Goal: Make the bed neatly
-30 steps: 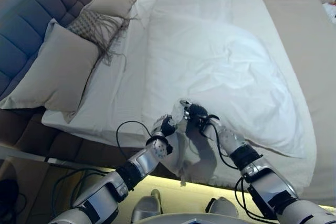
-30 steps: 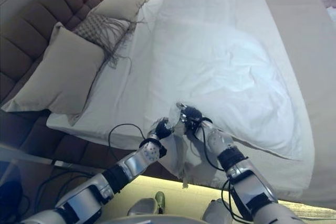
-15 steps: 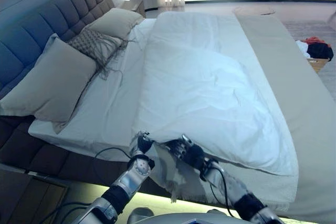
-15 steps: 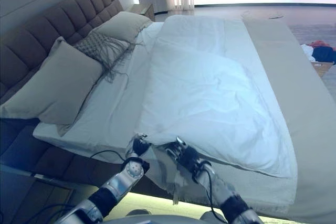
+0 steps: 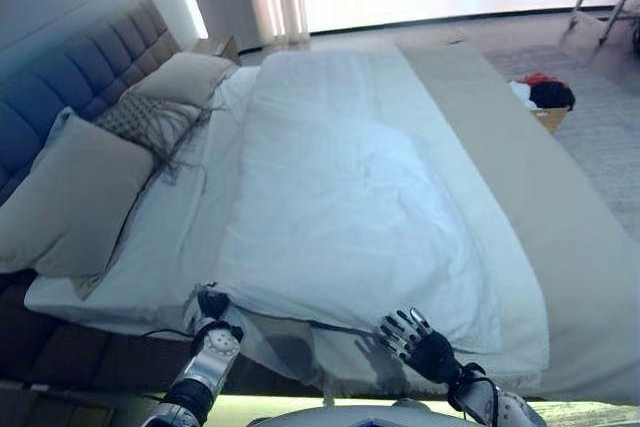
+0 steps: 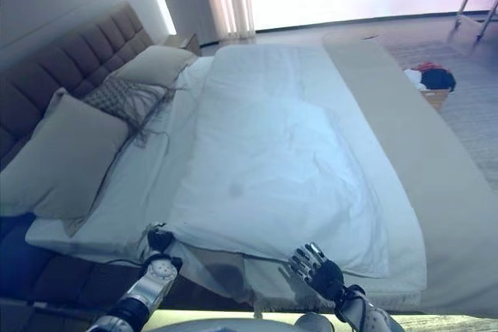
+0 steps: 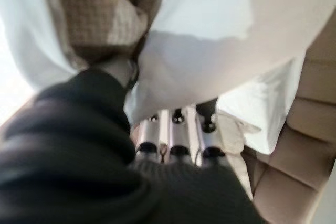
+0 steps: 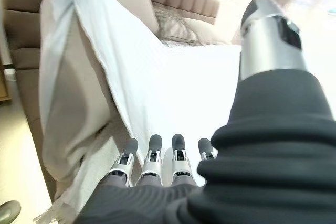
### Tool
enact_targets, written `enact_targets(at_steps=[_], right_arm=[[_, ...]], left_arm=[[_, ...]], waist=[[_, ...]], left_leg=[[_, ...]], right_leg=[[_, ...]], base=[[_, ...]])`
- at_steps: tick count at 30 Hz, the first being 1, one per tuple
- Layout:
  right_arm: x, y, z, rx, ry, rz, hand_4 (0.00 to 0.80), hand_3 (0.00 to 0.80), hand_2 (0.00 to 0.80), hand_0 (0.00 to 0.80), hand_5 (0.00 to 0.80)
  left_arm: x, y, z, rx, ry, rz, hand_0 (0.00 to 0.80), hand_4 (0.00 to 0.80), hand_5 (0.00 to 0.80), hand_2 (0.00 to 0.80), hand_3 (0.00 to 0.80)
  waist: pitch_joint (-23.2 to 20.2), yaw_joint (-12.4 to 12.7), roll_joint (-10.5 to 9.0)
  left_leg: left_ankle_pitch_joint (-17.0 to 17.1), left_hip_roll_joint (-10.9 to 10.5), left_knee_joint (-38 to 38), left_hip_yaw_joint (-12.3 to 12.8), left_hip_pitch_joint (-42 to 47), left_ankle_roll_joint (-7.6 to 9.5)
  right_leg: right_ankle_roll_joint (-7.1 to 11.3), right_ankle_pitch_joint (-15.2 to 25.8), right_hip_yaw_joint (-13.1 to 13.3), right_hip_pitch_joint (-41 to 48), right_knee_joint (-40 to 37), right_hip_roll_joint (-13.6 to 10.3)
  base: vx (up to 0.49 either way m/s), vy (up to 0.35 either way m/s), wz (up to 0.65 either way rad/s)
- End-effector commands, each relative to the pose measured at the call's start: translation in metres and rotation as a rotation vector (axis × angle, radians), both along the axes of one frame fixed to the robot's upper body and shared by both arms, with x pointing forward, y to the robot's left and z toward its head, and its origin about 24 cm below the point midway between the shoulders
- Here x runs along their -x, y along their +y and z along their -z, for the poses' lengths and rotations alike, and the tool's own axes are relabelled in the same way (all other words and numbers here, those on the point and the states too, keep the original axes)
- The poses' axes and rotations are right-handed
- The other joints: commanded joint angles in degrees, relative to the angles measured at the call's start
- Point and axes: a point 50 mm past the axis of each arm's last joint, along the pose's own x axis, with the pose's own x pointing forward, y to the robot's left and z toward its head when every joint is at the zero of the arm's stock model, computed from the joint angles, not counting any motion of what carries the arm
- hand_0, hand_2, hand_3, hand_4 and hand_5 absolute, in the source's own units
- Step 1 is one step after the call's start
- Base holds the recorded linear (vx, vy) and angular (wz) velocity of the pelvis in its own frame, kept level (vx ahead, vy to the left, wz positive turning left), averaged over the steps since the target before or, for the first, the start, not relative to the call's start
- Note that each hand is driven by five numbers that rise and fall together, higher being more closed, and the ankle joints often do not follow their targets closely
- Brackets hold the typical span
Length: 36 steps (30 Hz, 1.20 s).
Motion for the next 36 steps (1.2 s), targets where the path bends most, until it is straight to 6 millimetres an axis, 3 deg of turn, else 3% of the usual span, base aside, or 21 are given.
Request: enact_targets(at_steps=[1, 7, 15, 20, 24, 28, 36], right_arm=[[-0.007, 0.005, -0.002, -0.052, -0.066, 0.046, 0.000, 0.000, 0.000, 0.000, 0.000], [0.002, -0.016, -0.002, 0.006, -0.050, 0.054, 0.000, 0.000, 0.000, 0.000, 0.000], [0.009, -0.031, -0.007, 0.051, -0.043, 0.049, 0.000, 0.000, 0.000, 0.000, 0.000], [0.014, -0.034, -0.009, 0.056, -0.052, 0.043, 0.000, 0.000, 0.000, 0.000, 0.000], [0.013, -0.031, -0.010, 0.051, -0.049, 0.026, 0.000, 0.000, 0.000, 0.000, 0.000], [0.011, -0.027, -0.011, 0.049, -0.041, 0.022, 0.000, 0.000, 0.000, 0.000, 0.000], [0.011, -0.023, -0.013, 0.042, -0.051, 0.017, 0.000, 0.000, 0.000, 0.000, 0.000]], left_arm=[[-0.015, 0.085, -0.044, -0.138, -0.187, -0.256, 0.800, 0.800, 0.800, 0.800, 0.800], [0.029, 0.150, -0.051, -0.200, -0.110, -0.485, 0.800, 0.800, 0.800, 0.800, 0.800], [0.053, 0.218, -0.104, -0.311, -0.087, -0.595, 0.800, 0.800, 0.800, 0.800, 0.800], [0.074, 0.246, -0.127, -0.268, -0.134, -0.741, 0.800, 0.800, 0.800, 0.800, 0.800], [0.099, 0.258, -0.125, -0.179, -0.164, -0.896, 0.800, 0.800, 0.800, 0.800, 0.800], [0.110, 0.252, -0.110, -0.101, -0.178, -1.019, 0.800, 0.800, 0.800, 0.800, 0.800], [0.149, 0.251, -0.100, -0.124, -0.167, -1.209, 0.800, 0.800, 0.800, 0.800, 0.800]], waist=[[1.4, -0.1, -3.50], [0.0, -1.1, -2.34], [-0.9, -1.0, -0.81], [-1.1, -0.6, -0.21], [-1.4, -1.0, 0.19], [-1.6, -1.0, 0.22], [-2.0, -0.7, -0.32]], left_leg=[[2.6, 0.0, -3.1, -1.9, 1.4, -3.87], [1.9, -0.8, -3.3, -1.7, 1.3, -3.77], [1.6, -1.5, -3.4, -2.1, -0.2, -3.76], [1.3, -1.9, -3.3, -2.3, -0.6, -3.63], [1.2, -2.2, -3.4, -2.2, -0.6, -3.53], [1.0, -2.4, -3.5, -2.4, -0.5, -3.36], [0.6, -2.0, -3.4, -2.3, -0.9, -3.44]], right_leg=[[7.65, 22.7, 0.6, 11.1, -25.8, -2.9], [7.69, 22.1, 1.7, 10.5, -25.9, -3.2], [7.84, 21.3, 2.1, 9.0, -25.5, -3.4], [8.24, 21.1, 1.8, 8.6, -25.1, -3.9], [8.44, 21.1, 2.0, 8.5, -25.0, -4.2], [8.56, 21.1, 1.8, 8.5, -25.0, -4.3], [8.49, 21.0, 1.7, 8.1, -25.5, -3.8]], base=[[0.059, 0.047, -0.15], [0.050, 0.065, -0.14], [0.003, 0.076, -0.09], [-0.006, 0.049, -0.10], [0.012, 0.029, -0.06], [0.000, 0.000, 0.00], [-0.003, -0.010, -0.02]])
